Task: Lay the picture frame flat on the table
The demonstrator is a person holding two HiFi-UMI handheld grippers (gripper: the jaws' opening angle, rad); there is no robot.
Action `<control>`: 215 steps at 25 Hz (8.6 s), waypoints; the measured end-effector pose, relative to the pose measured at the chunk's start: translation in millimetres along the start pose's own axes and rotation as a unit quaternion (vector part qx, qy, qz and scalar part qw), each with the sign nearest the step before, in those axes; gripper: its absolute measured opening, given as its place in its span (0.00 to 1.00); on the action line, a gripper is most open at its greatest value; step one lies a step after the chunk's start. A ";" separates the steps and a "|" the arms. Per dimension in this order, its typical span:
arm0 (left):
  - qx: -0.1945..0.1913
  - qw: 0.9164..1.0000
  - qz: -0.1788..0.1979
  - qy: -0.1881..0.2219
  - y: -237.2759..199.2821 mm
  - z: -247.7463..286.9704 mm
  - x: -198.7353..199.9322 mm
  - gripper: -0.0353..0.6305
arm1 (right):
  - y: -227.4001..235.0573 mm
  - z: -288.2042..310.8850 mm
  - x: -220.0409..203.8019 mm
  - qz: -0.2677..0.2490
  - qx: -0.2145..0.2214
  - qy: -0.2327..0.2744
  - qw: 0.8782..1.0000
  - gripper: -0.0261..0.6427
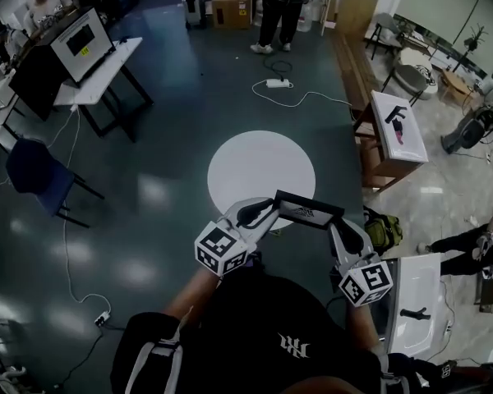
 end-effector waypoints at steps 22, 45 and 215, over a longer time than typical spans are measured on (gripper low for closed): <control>0.218 0.975 -0.041 0.011 -104.3 22.7 -1.7 0.17 | 47.1 211.8 19.5 -0.016 0.217 -0.033 0.975 0.11; 0.443 0.886 -0.128 0.051 -129.0 118.3 1.9 0.16 | 122.5 364.7 33.3 -0.031 0.457 -0.122 0.881 0.11; 0.364 0.927 0.055 0.077 101.4 74.3 -1.4 0.06 | 54.6 107.0 49.1 0.002 0.628 0.012 0.778 0.04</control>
Point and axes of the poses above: the fingertips, and each gripper's own axes: z forward along the fingers, y to its right, x out of its top, the point moved 7 cm from there along -z, backward along the fingers, and after that the axes turned 12 degrees about -x, right-handed, at the moved point
